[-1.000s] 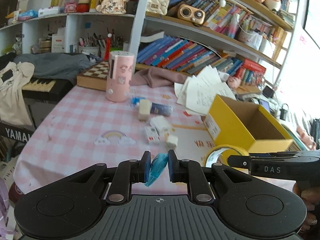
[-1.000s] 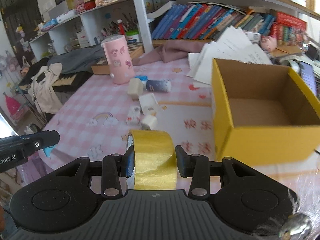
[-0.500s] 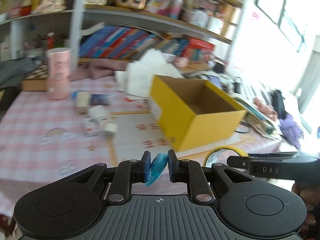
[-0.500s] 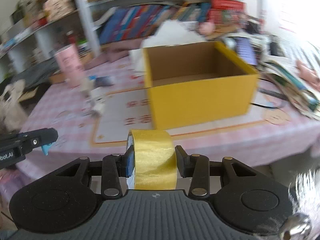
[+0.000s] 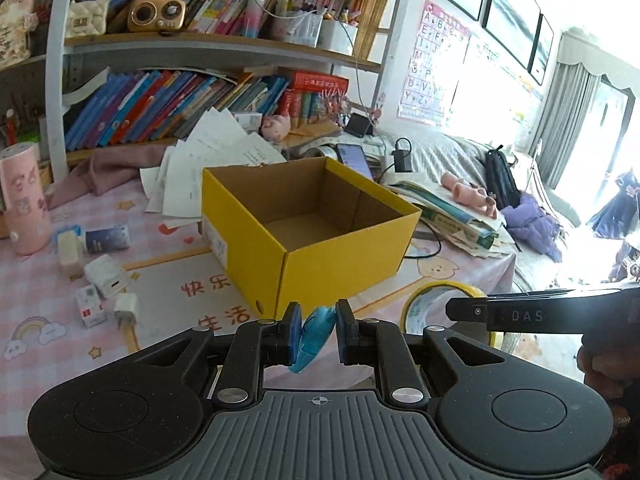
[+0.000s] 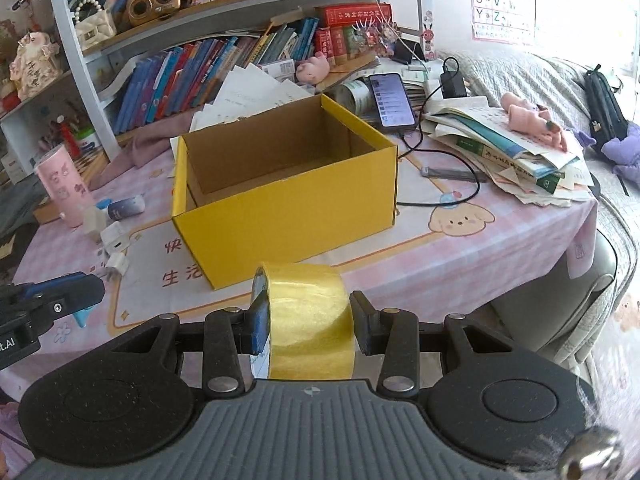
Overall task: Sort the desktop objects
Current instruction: 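Carry the tape roll and whistle in both tools over the yellow box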
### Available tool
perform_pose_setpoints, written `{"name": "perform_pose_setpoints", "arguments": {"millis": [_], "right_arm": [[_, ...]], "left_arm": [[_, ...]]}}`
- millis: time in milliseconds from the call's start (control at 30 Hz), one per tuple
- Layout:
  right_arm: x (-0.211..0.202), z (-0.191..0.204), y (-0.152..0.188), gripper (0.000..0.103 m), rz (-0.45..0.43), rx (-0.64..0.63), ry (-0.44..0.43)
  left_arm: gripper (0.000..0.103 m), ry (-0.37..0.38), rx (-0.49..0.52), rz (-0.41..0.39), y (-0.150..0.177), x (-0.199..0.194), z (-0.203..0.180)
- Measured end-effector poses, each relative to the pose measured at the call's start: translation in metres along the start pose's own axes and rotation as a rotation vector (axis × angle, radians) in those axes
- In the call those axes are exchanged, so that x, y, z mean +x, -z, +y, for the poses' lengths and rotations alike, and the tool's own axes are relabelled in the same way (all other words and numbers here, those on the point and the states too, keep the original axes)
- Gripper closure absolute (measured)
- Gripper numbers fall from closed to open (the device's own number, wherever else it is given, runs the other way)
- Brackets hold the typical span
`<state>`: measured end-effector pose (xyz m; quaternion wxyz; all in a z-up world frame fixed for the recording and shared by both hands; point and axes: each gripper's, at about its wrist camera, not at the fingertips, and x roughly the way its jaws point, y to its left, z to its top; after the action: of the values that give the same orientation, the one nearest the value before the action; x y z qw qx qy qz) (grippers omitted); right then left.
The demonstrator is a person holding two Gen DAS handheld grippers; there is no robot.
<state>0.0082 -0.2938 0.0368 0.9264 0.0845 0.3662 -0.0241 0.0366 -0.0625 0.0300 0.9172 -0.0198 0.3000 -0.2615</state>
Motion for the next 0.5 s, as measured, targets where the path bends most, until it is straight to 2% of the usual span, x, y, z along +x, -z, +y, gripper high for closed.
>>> {"name": "perform_pose_setpoints", "arguments": {"millis": [267, 500], "right_arm": [[0.015, -0.012, -0.03, 0.065, -0.061, -0.013, -0.001], [0.033, -0.013, -0.081, 0.065, -0.174, -0.09, -0.042]], "left_arm": [[0.086, -0.034, 0.037, -0.062, -0.025, 0.016, 0.0], [0.086, -0.063, 0.078, -0.109, -0.057, 0.046, -0.007]]}}
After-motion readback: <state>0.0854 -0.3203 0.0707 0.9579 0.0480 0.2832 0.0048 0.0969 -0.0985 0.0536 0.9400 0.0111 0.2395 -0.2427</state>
